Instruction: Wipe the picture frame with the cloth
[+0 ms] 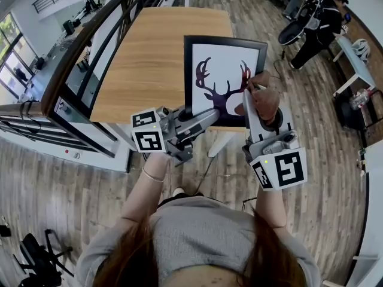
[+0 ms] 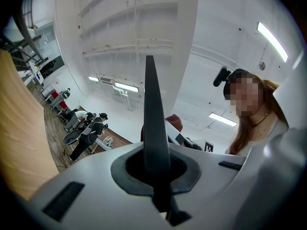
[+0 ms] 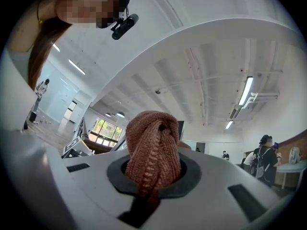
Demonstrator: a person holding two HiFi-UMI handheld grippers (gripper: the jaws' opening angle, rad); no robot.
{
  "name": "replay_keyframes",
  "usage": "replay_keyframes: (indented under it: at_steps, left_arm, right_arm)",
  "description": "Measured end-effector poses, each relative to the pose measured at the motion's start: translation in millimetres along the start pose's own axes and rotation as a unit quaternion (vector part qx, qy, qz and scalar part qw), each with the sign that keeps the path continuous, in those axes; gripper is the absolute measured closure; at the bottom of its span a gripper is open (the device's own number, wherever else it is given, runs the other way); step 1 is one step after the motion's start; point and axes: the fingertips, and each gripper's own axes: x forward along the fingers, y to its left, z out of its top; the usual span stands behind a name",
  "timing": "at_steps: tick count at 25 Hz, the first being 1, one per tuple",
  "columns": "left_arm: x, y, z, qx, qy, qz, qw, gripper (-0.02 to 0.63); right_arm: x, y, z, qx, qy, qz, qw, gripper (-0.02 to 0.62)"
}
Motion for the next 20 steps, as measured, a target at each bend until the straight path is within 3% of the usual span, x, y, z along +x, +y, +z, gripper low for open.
replay_keyframes:
  at_steps: [20]
  left_arm:
    - [-3, 11, -3, -0.021, -0.029, 0.016, 0.9992, 0.586]
  right_arm:
    - [-26, 30, -61, -0.002, 0.064, 0.039, 0.997, 0.549]
